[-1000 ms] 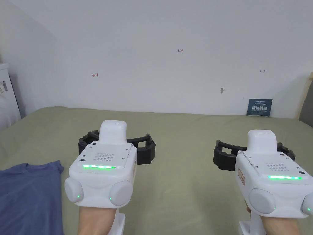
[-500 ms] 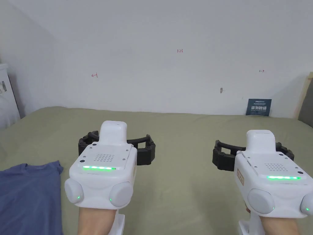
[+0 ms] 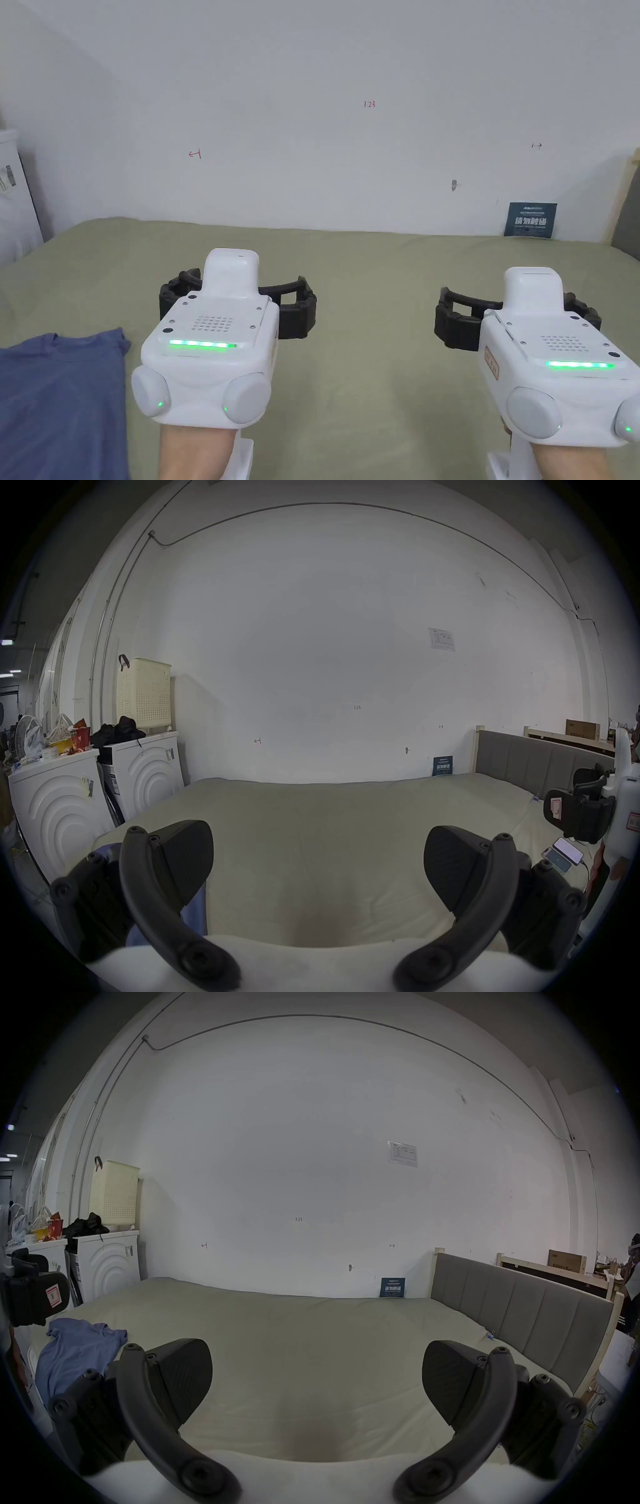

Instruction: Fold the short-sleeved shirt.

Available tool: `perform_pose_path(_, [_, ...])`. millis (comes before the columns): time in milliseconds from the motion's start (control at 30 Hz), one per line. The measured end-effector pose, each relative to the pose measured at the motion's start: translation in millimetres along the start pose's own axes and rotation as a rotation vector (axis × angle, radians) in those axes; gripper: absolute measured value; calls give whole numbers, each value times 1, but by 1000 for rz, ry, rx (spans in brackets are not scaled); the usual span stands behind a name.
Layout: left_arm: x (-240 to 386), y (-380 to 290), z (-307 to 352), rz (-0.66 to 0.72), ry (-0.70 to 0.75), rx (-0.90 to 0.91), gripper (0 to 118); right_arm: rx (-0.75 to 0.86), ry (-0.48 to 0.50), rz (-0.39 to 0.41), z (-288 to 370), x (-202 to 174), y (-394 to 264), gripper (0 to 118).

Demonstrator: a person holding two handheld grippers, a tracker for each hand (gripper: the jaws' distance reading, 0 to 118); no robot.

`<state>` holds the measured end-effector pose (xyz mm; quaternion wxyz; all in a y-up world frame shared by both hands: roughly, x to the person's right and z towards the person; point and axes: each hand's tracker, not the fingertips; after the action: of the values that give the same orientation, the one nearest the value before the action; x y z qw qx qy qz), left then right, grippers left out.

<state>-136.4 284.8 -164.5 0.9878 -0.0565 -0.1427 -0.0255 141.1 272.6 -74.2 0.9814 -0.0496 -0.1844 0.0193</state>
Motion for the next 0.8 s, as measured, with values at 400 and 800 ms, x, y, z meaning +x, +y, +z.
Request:
perform_pose_path(400, [-4,1,1,5,1,-3,118,-2,3,0,-1,-3,0,118])
perform_pose_path(800, [-5,0,1,-6,-3,3,2,-28,-11,-5,0,0,3,0])
